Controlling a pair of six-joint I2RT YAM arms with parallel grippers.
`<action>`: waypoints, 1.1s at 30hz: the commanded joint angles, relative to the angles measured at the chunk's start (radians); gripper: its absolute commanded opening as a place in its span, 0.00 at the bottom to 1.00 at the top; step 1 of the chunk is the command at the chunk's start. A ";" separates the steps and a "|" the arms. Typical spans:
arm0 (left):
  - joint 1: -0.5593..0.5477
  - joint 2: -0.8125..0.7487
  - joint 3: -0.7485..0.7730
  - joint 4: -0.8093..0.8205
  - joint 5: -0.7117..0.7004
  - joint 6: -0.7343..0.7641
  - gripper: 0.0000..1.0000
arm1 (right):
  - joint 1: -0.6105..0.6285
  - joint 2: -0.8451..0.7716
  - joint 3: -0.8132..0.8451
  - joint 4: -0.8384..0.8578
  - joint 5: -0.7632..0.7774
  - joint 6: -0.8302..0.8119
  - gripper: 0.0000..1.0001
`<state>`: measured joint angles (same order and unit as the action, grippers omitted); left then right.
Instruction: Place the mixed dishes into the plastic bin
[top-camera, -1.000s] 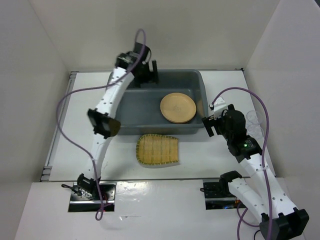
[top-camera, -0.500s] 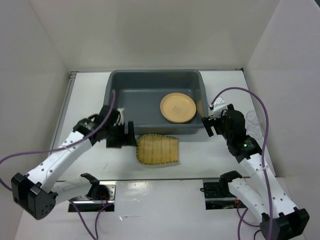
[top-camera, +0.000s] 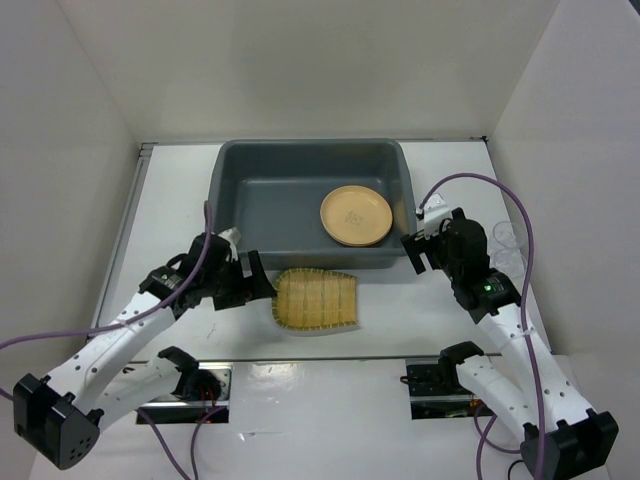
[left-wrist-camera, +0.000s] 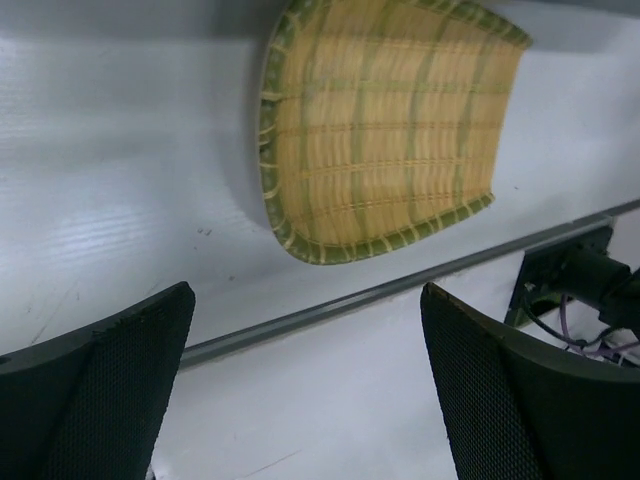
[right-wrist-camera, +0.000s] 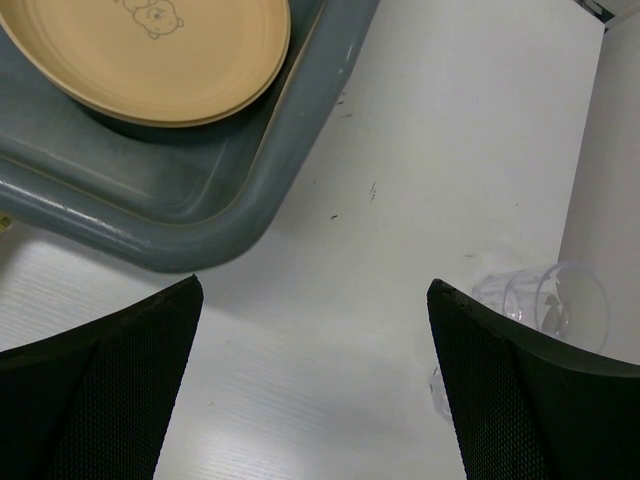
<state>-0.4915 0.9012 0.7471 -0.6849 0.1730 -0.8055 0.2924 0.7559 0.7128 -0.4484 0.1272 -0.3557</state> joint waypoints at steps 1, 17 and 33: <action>-0.027 0.005 -0.058 0.103 -0.071 -0.099 1.00 | 0.011 -0.018 0.001 0.051 0.005 0.015 0.97; -0.027 0.143 -0.230 0.383 -0.084 -0.129 1.00 | 0.011 -0.036 0.001 0.051 0.014 0.015 0.97; -0.116 0.332 -0.137 0.400 -0.208 -0.120 1.00 | 0.011 -0.036 -0.009 0.051 0.014 0.015 0.97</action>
<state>-0.5644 1.2491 0.5777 -0.1463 0.0002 -0.9184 0.2924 0.7322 0.7116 -0.4484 0.1284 -0.3557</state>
